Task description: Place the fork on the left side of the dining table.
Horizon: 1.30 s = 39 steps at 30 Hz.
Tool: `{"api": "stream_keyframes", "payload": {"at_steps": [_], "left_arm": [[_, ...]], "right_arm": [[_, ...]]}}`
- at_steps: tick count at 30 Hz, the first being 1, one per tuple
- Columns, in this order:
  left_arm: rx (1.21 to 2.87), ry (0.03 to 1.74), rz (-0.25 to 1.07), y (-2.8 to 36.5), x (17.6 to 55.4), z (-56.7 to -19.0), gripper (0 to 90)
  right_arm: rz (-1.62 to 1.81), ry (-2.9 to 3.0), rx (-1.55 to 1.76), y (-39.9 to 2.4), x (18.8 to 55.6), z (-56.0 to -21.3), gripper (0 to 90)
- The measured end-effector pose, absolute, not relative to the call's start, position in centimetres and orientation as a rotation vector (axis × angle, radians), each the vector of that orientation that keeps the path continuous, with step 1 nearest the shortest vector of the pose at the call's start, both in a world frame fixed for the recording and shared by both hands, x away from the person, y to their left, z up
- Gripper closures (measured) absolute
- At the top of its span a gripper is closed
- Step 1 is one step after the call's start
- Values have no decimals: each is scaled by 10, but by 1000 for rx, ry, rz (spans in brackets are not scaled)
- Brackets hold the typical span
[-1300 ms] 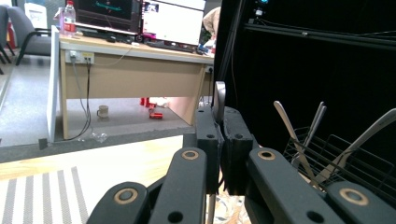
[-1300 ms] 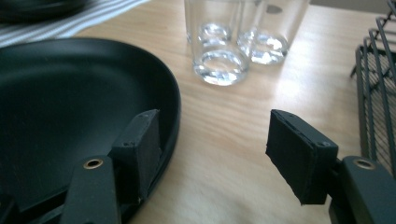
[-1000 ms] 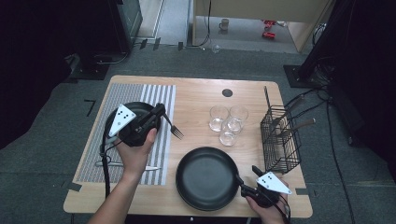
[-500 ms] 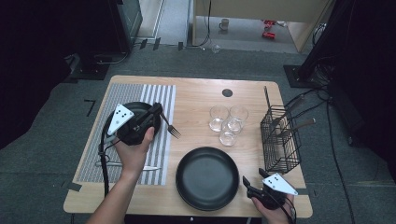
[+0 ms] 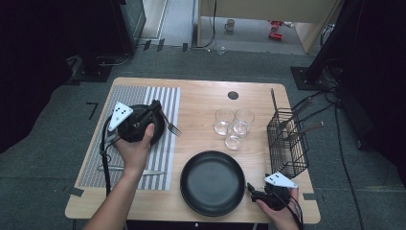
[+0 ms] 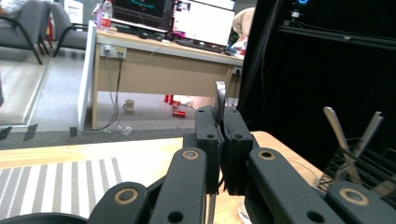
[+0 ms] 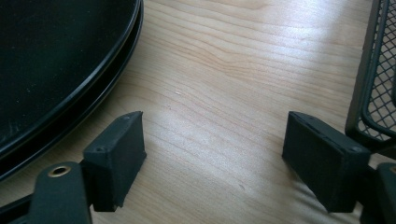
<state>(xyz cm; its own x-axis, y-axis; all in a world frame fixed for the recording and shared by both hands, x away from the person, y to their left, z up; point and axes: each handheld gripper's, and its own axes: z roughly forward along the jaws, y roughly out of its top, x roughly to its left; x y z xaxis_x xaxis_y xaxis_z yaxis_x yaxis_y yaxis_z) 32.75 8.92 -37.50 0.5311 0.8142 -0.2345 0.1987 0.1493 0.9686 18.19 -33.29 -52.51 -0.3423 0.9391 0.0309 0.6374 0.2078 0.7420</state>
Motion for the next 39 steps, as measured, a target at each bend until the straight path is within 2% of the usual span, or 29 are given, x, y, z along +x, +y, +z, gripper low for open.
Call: {"api": "stream_keyframes", "payload": {"at_steps": [4,10,25,28,39], "left_arm": [[1365,976,562,94,342,-380,888],[1284,1044,606,107,368,-393,887],[1153,1121,597,127,444,-425,887],[1135,1126,631,129,457,-433,885],[1012,1182,549,140,485,-449,884]], "right_arm": [[935,2058,1467,-333,183,-525,164],[934,2057,1471,-333,182,-525,163],[934,2057,1469,-333,183,-525,163],[933,2057,1468,-333,183,-525,163],[932,2057,1463,-333,183,-525,164]]}}
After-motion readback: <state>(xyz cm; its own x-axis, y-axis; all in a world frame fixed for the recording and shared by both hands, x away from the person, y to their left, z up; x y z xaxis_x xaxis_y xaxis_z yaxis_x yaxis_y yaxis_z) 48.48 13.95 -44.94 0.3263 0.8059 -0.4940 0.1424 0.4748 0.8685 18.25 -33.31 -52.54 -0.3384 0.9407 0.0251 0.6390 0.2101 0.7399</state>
